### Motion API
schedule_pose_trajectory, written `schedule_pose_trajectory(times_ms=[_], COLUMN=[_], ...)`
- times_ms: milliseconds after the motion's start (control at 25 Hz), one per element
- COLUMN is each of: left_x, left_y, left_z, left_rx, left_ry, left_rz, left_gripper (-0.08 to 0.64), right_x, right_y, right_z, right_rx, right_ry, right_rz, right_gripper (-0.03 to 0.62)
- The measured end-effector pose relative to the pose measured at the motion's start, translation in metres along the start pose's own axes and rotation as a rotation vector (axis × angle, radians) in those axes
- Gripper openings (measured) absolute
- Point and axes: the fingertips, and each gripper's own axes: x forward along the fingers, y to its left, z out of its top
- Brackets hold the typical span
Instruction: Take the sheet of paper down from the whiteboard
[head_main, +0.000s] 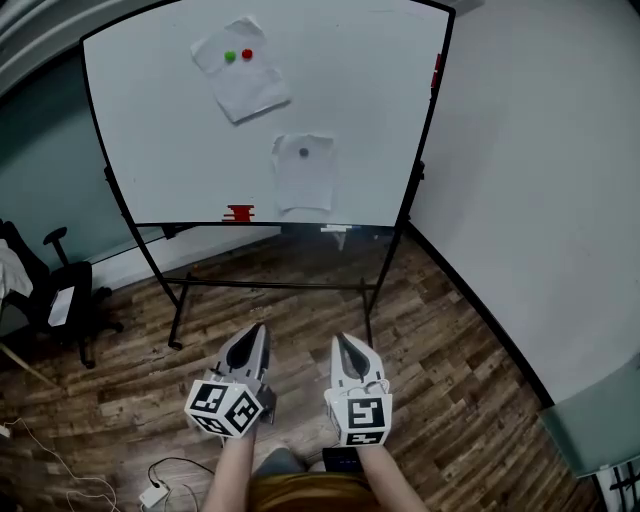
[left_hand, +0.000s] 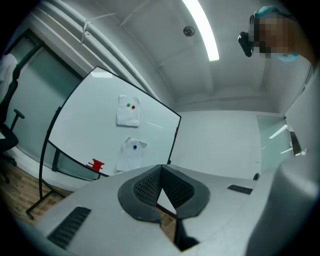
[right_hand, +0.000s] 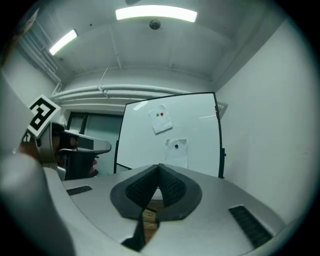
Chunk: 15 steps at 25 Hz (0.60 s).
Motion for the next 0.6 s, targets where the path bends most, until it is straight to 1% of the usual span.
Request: schedule_pose_trajectory(times_ms=[80, 120, 160, 240, 360, 480, 600], left_x=[-0.002, -0.002, 0.0, 0.002, 0.011, 0.027, 0.05], left_y=[0.001, 0.002, 0.002, 0.002, 0.003, 0.013, 0.033], left_z=[0.002, 0.002, 0.001, 0.002, 0.005, 0.001, -0.006], left_rx=[0.004, 0.008, 0.011, 0.015, 0.033, 0.046, 0.038], left_ry=[-0.025, -0.025, -0.023, -0.033, -0.043, -0.027, -0.015], left_rz=[0.023, 0.029, 0.031, 0.026, 0.024, 0.041, 0.063], left_gripper=[0.025, 0.026, 0.027, 0.031, 0.077, 0.089, 0.112], right_x=[-0.001, -0.001, -0.001, 0.002, 0.012, 0.031, 0.059], right_y=[-0.004, -0.006, -0.008, -0.012, -0.014, -0.018, -0.025], right_z=[-0.001, -0.001, -0.001, -0.001, 0.002, 0.001, -0.006], right_rx=[0.041, 0.044, 0.04, 0.034, 0.036, 0.02, 0.012], right_ry=[-0.007, -0.008, -0.008, -0.011, -0.02, -0.022, -0.015], right_rz=[0.013, 0.013, 0.01, 0.01, 0.03, 0.04, 0.048], right_gripper=[0.011, 0.011, 0.012, 0.045, 0.088, 0.098, 0.114])
